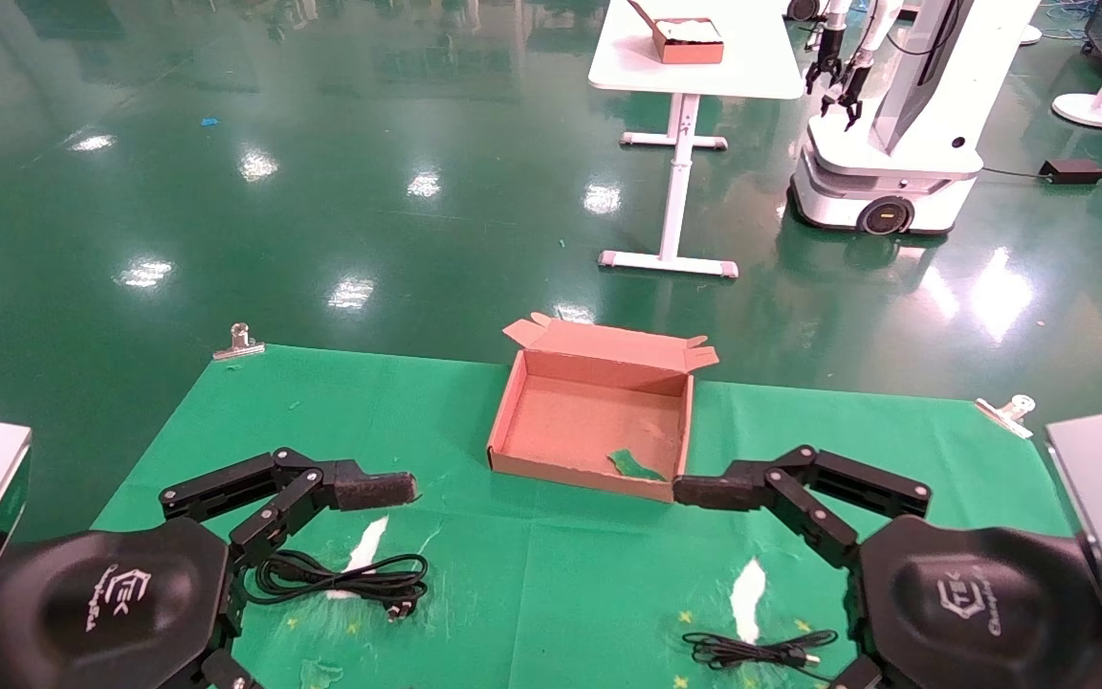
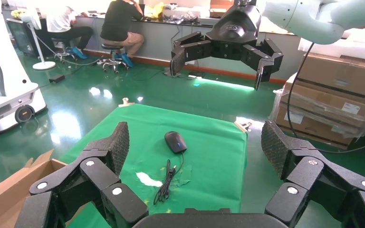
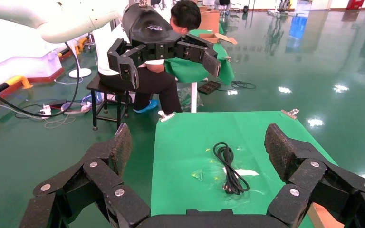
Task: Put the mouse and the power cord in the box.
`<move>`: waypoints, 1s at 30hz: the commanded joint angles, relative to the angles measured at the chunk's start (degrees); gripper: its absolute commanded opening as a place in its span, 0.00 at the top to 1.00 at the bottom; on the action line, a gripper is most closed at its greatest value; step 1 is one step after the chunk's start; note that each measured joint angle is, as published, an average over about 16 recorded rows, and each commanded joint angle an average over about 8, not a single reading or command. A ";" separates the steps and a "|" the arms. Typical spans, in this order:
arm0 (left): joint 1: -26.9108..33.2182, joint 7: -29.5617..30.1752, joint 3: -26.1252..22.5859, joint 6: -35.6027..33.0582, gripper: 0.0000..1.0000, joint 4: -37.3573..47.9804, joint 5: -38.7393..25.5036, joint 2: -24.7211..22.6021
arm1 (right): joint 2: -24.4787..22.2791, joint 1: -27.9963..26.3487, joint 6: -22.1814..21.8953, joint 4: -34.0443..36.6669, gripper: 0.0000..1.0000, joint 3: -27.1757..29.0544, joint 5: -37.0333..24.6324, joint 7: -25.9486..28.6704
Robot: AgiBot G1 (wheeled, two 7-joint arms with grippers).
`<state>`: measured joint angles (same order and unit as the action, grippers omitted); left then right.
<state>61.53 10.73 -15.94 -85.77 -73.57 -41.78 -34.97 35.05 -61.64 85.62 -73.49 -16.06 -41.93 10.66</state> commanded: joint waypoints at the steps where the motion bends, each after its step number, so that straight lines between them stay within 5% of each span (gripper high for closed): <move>1: 0.05 0.00 -0.10 0.08 0.00 0.04 -0.07 -0.05 | 0.00 0.00 -0.01 0.01 0.00 0.00 0.00 -0.01; 13: 1.75 -1.62 -2.03 -1.02 0.00 0.49 -4.89 -0.46 | -1.06 -0.72 1.73 1.75 0.00 -0.73 -2.40 -1.41; 22: 13.48 -7.91 -12.21 -4.42 0.00 8.67 -23.84 -6.34 | -2.29 -7.04 4.82 12.14 0.00 -7.37 -13.52 -10.70; 30: 25.40 -19.63 -22.09 -3.49 0.00 26.63 -40.75 -15.79 | 3.32 -15.89 2.19 28.27 0.00 -14.83 -30.31 -24.71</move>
<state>86.15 -8.97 -37.55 -88.95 -46.90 -81.70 -50.52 38.99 -77.58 87.34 -44.92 -31.05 -72.28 -14.48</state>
